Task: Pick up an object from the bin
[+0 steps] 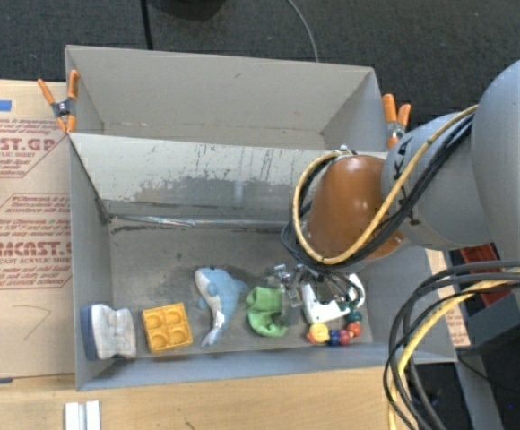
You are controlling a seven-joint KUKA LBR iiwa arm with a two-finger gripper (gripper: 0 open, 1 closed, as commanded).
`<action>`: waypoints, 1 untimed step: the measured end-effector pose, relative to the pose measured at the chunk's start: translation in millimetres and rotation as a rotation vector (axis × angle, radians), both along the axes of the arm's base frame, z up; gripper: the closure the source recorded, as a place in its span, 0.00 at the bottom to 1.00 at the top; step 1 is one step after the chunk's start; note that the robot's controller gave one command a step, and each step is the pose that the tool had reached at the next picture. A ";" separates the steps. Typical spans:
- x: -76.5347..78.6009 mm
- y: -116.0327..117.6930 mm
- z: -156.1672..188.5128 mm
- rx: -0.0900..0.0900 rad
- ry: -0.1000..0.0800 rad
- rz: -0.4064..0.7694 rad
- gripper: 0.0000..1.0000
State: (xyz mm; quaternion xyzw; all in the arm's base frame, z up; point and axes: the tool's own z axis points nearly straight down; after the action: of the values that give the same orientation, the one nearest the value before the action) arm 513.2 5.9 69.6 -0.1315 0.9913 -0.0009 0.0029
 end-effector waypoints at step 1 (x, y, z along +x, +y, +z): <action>-5.7 -2.7 126.1 0.001 -0.002 0.027 1.00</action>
Offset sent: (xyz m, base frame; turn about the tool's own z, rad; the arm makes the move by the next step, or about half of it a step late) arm 0.0000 0.0000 0.0000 0.0000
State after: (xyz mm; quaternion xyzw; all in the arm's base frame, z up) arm 507.5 3.2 195.7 -0.1448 0.9895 -0.0007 0.0039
